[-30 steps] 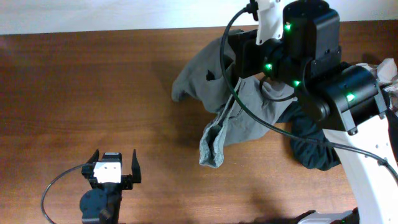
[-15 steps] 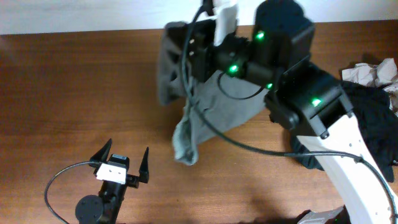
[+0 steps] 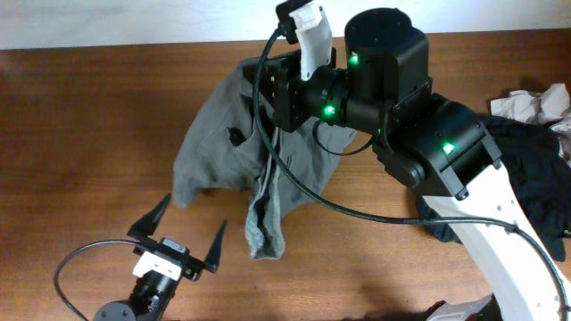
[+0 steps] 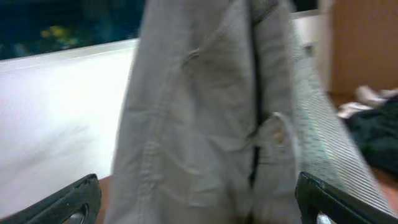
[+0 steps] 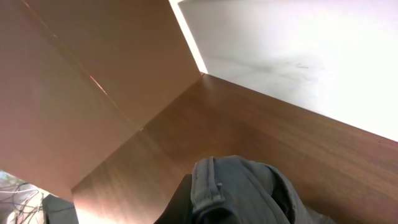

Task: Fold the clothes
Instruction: 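Lift the grey trousers with the right gripper and drag them left onto the table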

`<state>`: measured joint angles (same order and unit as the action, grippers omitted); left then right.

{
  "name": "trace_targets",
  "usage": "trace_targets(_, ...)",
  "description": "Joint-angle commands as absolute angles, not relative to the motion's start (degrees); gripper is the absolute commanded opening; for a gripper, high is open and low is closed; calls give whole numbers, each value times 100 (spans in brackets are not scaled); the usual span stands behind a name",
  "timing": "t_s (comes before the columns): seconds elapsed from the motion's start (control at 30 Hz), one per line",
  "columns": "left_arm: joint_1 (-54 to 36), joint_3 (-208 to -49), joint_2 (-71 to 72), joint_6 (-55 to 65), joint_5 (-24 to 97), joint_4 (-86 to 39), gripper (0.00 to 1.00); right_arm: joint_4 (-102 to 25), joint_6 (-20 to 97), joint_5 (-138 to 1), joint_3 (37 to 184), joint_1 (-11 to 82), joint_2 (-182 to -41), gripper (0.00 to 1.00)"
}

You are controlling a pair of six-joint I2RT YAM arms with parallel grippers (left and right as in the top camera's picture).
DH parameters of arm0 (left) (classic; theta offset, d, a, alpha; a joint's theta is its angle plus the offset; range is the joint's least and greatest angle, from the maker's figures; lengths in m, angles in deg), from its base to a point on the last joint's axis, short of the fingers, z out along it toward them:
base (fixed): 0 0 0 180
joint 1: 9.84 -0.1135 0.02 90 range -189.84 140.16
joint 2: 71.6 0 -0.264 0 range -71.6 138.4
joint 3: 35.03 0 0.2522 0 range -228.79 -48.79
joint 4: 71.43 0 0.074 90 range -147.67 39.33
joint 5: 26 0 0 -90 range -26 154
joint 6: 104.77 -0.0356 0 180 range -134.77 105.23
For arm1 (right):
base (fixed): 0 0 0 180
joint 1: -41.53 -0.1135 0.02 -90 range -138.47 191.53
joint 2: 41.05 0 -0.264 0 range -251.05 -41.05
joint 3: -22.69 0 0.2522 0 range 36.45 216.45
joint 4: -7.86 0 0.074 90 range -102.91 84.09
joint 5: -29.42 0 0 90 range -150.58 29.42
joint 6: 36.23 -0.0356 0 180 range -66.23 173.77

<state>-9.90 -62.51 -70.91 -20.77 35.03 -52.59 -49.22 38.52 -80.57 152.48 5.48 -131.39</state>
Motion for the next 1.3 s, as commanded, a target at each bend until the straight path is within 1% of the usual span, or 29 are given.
trace_targets(0.0,-961,-6349,-7072,-1858,2746,-5014,99,-4854,3802,-7935,15377,544,-13115,4)
trace_targets(0.13,-961,-6351,-6873,-1777,2746,-4483,99,-4841,3509,-7729,15377,544,-13148,4)
trace_targets(0.3,-961,-6415,-6567,-1777,2751,-4415,99,-5197,3054,-7001,15377,544,-13268,4)
trace_targets(0.47,-961,-6417,-6556,-1777,2720,-4511,99,-5402,3100,-7233,15374,511,-13596,4)
trace_targets(0.6,-961,-6419,-6556,-1777,2711,-4520,99,-5361,3404,-6429,15392,697,-13637,4)
trace_targets(0.7,-964,-6423,-6556,-1777,2711,-4525,99,-5702,3627,-6304,15628,1228,-13436,4)
trace_targets(0.9,-964,-6423,-6556,-1777,2807,-4804,100,-6740,3706,-6365,17040,2933,-13220,4)
trace_targets(1.03,-964,-6423,-6556,-1773,3048,-4835,100,-7085,3704,-6685,17571,3521,-13220,4)
trace_targets(1.13,-961,-6423,-6556,-1775,3127,-4798,100,-7177,3701,-6966,17569,3451,-13270,4)
trace_targets(1.27,-961,-6423,-6556,-1773,3122,-4798,99,-7210,3693,-7388,17435,2924,-13611,4)
